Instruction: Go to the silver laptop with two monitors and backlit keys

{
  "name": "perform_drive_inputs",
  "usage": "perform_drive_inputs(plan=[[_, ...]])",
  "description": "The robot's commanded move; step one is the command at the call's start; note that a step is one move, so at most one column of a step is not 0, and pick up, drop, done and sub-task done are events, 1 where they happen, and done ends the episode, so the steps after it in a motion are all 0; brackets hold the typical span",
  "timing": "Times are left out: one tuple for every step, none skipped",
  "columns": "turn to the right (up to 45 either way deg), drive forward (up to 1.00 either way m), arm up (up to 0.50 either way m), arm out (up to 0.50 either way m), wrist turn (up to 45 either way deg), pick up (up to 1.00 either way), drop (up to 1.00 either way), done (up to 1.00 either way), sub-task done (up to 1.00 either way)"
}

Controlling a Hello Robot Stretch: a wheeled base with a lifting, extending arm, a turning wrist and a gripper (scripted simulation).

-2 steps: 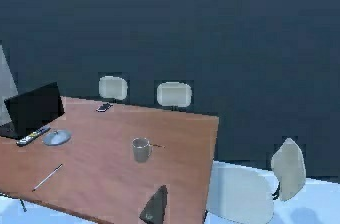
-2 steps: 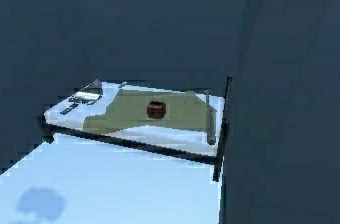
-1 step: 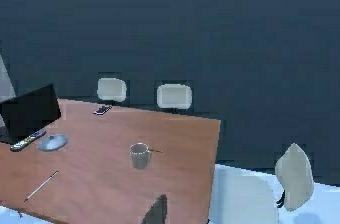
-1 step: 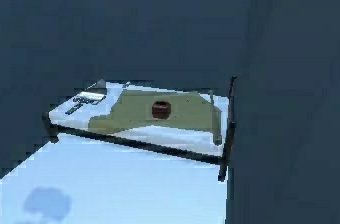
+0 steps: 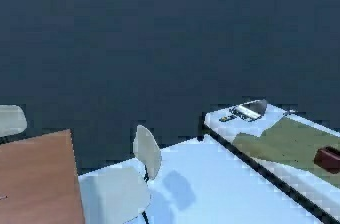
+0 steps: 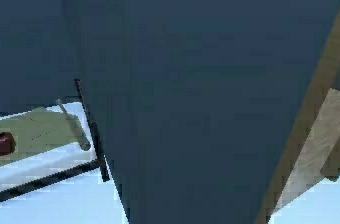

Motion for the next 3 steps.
perform_drive_inputs(plan=[[30.0, 0.00, 0.00, 0.00, 0.0, 0.00, 0.00, 0.00, 0.00], [0.0, 1.00, 0.00, 0.00, 0.0, 0.00, 0.00, 0.00, 0.00], [9.0, 0.00, 0.00, 0.00, 0.0, 0.00, 0.00, 0.00, 0.00]])
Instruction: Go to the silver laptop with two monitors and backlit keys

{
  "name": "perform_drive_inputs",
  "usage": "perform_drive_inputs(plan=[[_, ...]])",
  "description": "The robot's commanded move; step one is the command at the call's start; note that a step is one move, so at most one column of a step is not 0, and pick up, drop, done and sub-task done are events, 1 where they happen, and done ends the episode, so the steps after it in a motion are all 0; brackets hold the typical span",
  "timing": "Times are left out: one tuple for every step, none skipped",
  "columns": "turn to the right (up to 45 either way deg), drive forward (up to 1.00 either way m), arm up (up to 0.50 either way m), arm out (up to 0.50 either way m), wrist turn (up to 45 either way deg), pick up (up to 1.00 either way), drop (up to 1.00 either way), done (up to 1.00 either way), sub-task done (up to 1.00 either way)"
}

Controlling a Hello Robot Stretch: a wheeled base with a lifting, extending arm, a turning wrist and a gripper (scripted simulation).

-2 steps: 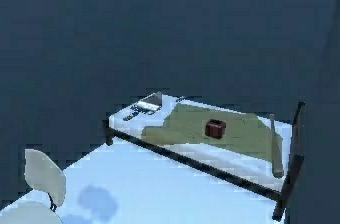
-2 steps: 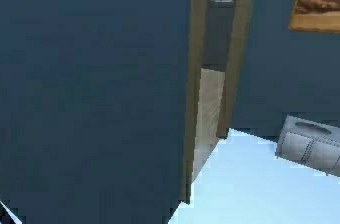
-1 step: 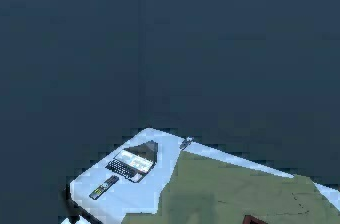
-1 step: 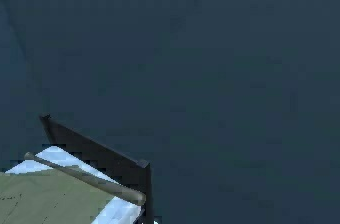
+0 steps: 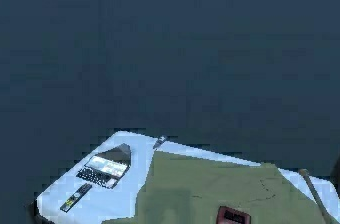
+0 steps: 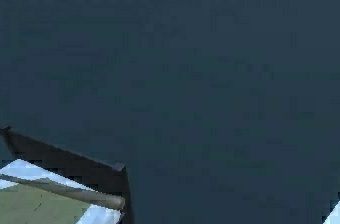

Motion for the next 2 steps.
perform_drive_inputs(plan=[[0.0, 0.20, 0.00, 0.00, 0.0, 0.00, 0.00, 0.00, 0.00], [-24.0, 0.00, 0.00, 0.00, 0.0, 0.00, 0.00, 0.00, 0.00]])
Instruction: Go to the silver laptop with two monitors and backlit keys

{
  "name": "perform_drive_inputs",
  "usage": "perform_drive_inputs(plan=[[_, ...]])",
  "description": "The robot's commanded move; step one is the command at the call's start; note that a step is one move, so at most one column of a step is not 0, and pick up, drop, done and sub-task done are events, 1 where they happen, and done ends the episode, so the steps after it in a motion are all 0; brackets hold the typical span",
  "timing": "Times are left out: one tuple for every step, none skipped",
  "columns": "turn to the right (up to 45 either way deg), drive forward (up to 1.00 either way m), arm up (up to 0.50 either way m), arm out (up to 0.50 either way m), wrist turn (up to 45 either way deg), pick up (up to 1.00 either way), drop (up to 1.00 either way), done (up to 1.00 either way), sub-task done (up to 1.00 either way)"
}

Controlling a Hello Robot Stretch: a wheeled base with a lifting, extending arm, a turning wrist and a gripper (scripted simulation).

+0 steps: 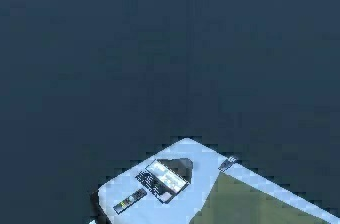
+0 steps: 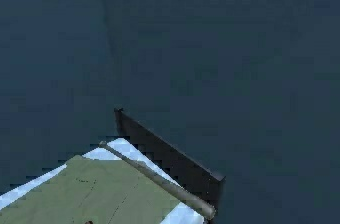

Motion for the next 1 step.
perform_drive_inputs(plan=[[0.0, 0.00, 0.00, 0.00, 0.0, 0.00, 0.00, 1.00, 0.00]])
